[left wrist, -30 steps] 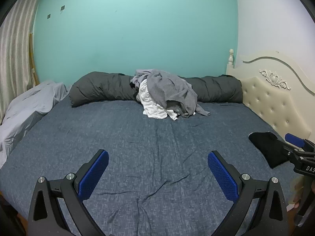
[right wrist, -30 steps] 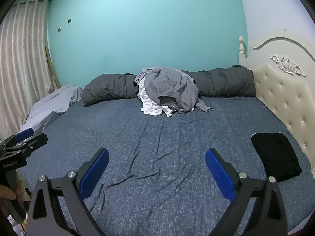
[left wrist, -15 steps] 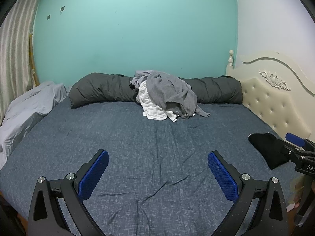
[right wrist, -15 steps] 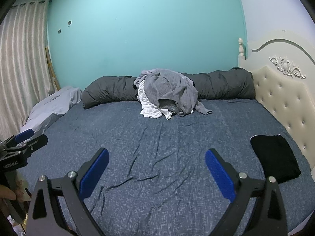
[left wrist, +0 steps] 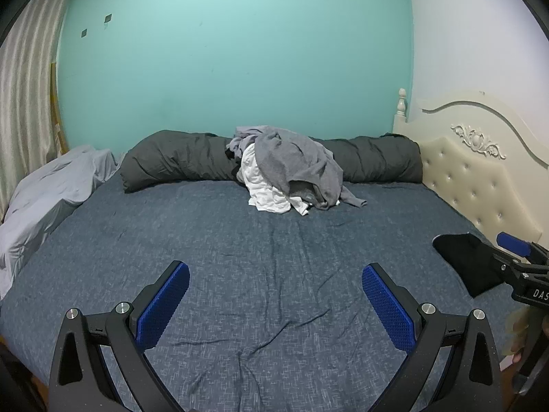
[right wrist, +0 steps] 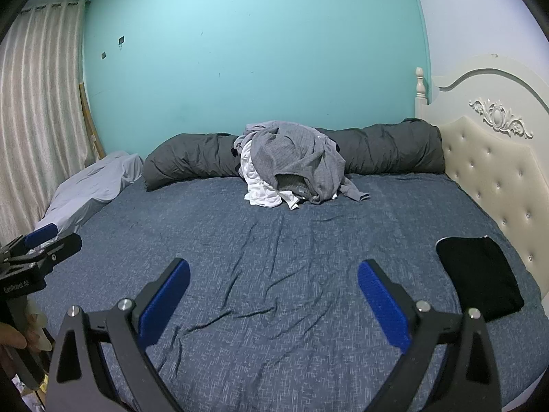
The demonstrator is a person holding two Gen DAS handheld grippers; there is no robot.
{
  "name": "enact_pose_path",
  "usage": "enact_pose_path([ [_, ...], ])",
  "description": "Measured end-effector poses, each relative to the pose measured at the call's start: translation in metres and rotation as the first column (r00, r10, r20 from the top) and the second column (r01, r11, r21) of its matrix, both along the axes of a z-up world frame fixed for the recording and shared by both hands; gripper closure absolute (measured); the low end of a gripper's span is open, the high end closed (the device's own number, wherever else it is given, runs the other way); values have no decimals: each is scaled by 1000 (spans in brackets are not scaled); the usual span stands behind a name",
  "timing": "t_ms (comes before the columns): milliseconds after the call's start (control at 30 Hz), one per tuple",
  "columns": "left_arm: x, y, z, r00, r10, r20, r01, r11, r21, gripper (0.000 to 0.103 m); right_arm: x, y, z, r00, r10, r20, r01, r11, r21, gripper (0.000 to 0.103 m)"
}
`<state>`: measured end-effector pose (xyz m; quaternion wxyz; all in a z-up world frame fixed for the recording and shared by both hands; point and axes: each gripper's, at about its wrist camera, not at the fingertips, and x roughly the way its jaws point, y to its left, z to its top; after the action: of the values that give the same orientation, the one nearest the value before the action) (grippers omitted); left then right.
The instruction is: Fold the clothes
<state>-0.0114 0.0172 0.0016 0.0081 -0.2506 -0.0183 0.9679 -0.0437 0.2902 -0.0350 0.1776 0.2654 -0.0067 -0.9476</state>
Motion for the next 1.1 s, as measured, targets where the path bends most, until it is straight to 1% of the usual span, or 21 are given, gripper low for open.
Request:
enact_pose_path([
  [333, -8, -3, -5, 1000, 13, 5, -13, 1000, 5, 0, -9, 1, -5, 1000, 2, 13, -2, 1000, -3, 4],
  [433, -13, -4, -9, 1000, 23, 7, -23, 1000, 7, 0, -18, 1, -12, 1000, -2, 27, 2, 1000, -1, 4],
  [567, -27, -8, -19, 999, 30, 25, -31, 999, 19, 0, -39, 1, -29, 998, -10, 56, 10, 1000, 7, 4],
  [700, -53, -15, -35, 998, 48, 43, -50, 998, 29, 0, -75, 0, -52, 995, -22, 93, 21, 1000, 6, 4],
  [800, -81, -21, -49, 995, 83, 52, -84, 996, 21, 0, -107, -1, -69, 993, -21, 115, 21, 1000, 5, 4],
  [933, -131, -29, -72, 992, 98, 78, -100, 995, 24, 0, -157, -4, -92, 991, -36, 126, 36, 999, 2, 4],
  [1033, -171, -32, -91, 991, 102, 85, -104, 994, 25, 0, -207, -13, -116, 991, -45, 124, 41, 999, 34, 4],
  [1100, -197, -34, -105, 990, 105, 91, -108, 994, 24, 0, -239, -21, -134, 990, -40, 137, 34, 998, 45, 4],
])
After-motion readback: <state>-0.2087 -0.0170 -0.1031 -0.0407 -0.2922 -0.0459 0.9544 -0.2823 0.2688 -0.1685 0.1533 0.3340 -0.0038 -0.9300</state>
